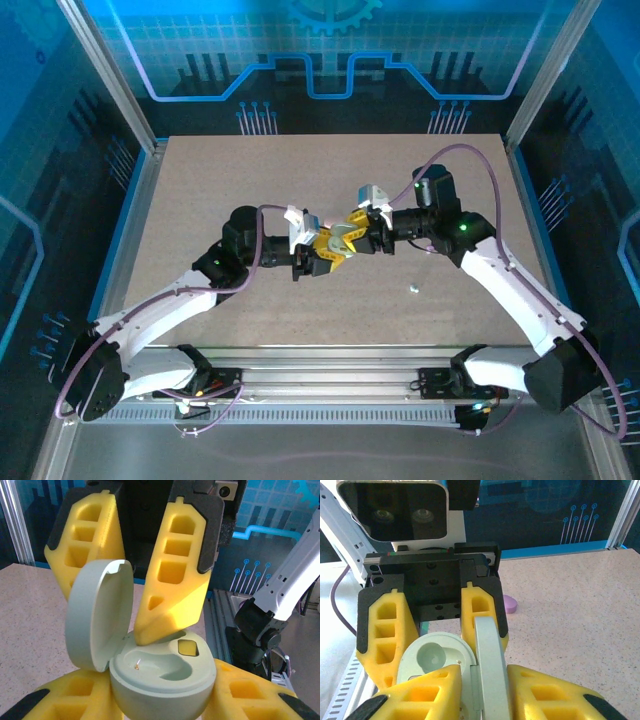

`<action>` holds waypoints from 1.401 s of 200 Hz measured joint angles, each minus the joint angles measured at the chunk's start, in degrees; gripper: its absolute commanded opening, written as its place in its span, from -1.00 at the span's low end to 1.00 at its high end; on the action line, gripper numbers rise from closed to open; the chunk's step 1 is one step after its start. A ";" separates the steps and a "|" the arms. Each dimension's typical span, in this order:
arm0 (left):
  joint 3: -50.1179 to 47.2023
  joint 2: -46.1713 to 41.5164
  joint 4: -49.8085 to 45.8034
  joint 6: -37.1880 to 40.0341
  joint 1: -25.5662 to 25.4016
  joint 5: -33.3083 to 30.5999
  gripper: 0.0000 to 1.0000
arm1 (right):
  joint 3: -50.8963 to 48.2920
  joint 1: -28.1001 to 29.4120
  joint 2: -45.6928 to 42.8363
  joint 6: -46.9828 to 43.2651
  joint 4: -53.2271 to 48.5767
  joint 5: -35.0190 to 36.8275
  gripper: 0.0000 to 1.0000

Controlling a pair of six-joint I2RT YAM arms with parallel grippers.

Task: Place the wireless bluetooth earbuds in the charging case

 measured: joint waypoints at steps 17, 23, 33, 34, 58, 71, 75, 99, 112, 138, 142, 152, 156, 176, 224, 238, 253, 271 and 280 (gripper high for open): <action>-0.02 0.00 0.15 0.00 0.00 -0.02 -0.33 | 0.33 0.00 0.13 0.09 -0.39 0.09 -0.14; -0.11 0.00 0.44 0.00 0.00 -0.07 -0.33 | 0.55 0.00 0.13 0.70 -0.37 0.50 -0.09; -0.52 0.00 1.51 0.00 0.00 -0.35 -0.33 | 0.94 0.00 0.07 1.88 -0.07 1.57 0.04; -0.52 0.00 1.51 0.00 0.00 -0.35 -0.33 | 0.94 0.00 0.07 1.88 -0.07 1.57 0.04; -2.95 0.00 5.77 -0.44 0.00 -2.51 -0.33 | 1.86 -0.07 -1.84 8.09 1.20 5.33 0.19; -4.83 0.15 8.70 -1.16 0.00 -3.98 -0.33 | 2.03 -0.35 -4.26 12.28 2.03 8.02 0.25; -5.44 0.26 9.73 -1.53 0.00 -4.50 -0.33 | 2.10 -0.39 -4.83 13.07 2.27 8.94 0.25; -7.82 1.73 14.32 -2.47 0.00 -6.91 -0.33 | 2.82 -1.88 -9.60 20.76 2.43 16.41 0.25; -8.57 2.56 16.59 -3.04 0.00 -8.09 -0.33 | 3.32 -3.32 -10.93 24.90 1.05 21.46 0.19; -9.99 3.04 19.93 -3.45 0.00 -10.25 -0.33 | 4.87 -8.46 -8.79 34.05 -6.86 31.30 0.11; -10.12 3.04 20.28 -3.45 0.00 -10.54 -0.33 | 4.87 -9.57 -7.93 35.52 -8.35 32.24 0.09; -10.51 3.04 21.24 -3.48 0.00 -11.30 -0.33 | 4.35 -12.15 -5.40 38.51 -11.80 34.05 0.04; -10.64 3.04 21.55 -3.48 0.00 -11.52 -0.33 | 3.56 -13.16 -4.44 39.54 -12.48 34.40 0.04; -10.84 3.04 22.38 -3.45 0.00 -12.41 -0.33 | -2.03 -15.72 -0.17 43.95 -17.14 35.82 0.04; -10.86 1.70 22.34 -3.39 0.00 -13.53 -0.32 | -10.21 -15.89 7.15 47.63 -23.80 39.08 -0.10; -10.86 1.09 22.36 -3.30 0.00 -13.66 -0.32 | -10.21 -15.89 10.93 47.39 -24.00 39.74 -0.14; -10.86 0.70 22.34 -3.26 0.00 -13.66 -0.32 | -10.21 -15.87 14.01 47.25 -24.59 41.09 -0.16; -10.86 0.52 22.32 -3.26 0.00 -13.66 -0.32 | -10.10 -15.76 16.31 46.93 -25.46 42.49 -0.18; -10.86 0.50 22.16 -3.26 0.00 -13.66 -0.32 | -9.92 -15.65 17.51 46.71 -25.99 42.99 -0.20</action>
